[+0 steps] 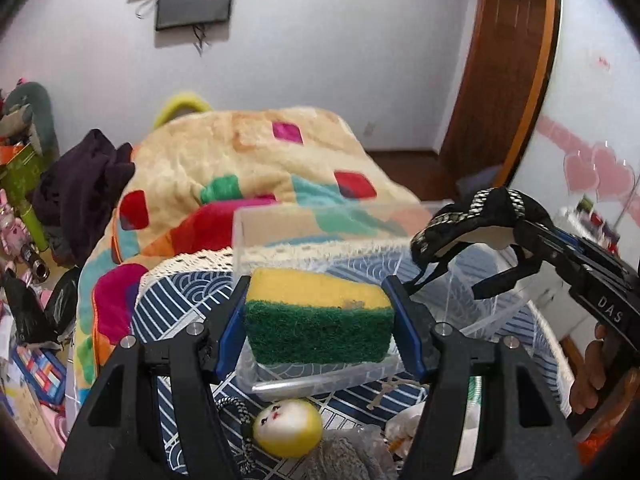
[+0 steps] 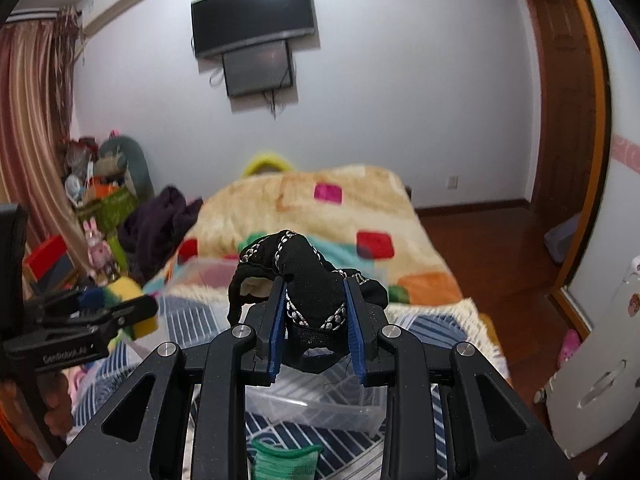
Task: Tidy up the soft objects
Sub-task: 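Lower the sponge and cap into the clear box and open both tools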
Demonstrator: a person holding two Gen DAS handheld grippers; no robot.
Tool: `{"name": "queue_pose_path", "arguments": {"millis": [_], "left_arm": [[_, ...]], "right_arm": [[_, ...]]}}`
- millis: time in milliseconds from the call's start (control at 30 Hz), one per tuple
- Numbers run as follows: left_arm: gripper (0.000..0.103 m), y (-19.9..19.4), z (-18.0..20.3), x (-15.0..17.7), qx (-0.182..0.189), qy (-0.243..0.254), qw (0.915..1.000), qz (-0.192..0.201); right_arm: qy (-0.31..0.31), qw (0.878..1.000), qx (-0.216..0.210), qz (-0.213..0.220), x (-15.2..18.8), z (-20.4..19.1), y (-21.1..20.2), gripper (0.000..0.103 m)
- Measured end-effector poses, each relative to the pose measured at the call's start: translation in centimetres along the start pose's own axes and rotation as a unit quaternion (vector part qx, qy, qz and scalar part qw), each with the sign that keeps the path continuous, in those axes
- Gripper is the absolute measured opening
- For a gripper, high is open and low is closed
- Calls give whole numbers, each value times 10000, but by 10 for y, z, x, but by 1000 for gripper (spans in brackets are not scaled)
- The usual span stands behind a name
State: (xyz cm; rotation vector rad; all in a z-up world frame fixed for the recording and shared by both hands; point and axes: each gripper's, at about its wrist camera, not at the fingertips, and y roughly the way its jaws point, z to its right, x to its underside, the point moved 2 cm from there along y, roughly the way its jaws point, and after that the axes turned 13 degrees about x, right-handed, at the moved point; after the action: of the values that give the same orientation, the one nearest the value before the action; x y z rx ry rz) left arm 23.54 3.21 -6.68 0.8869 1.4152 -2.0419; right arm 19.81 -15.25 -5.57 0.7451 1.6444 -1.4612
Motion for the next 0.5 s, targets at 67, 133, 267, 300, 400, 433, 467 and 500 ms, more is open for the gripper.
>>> {"name": "queue_pose_path", "arguments": {"millis": [67,133,267,300,400,433,467,500], "left_arm": [[64,13,4,0,-68,199,9996,-182],[64,23,5,-1,-6,261,9990,-376],[64,40,0,-4,-9,155,9978,-639],[64,43,0,-5,-23,138,9976,-680],[64,51,-1,-3,-86,136,9968,-785],[64,53,-2,-2,-102,130,9965,-821],[64,54,-2,0,-93,118,9963,-847],[65,56,-3,0,-96,115,9961,-865]], "right_arm": [[-59,9998,-20,-167,4,0,8,25],[-165,9991,11,-378,9,-2,19,25],[-360,9967,0,-731,18,-3,33,25],[-398,9961,-10,-792,20,-3,36,25],[-500,9946,16,-909,25,-4,39,25],[-514,9944,30,-923,25,-3,40,25],[-526,9940,27,-959,28,-3,39,25],[-527,9938,11,-981,28,-1,40,26]]}}
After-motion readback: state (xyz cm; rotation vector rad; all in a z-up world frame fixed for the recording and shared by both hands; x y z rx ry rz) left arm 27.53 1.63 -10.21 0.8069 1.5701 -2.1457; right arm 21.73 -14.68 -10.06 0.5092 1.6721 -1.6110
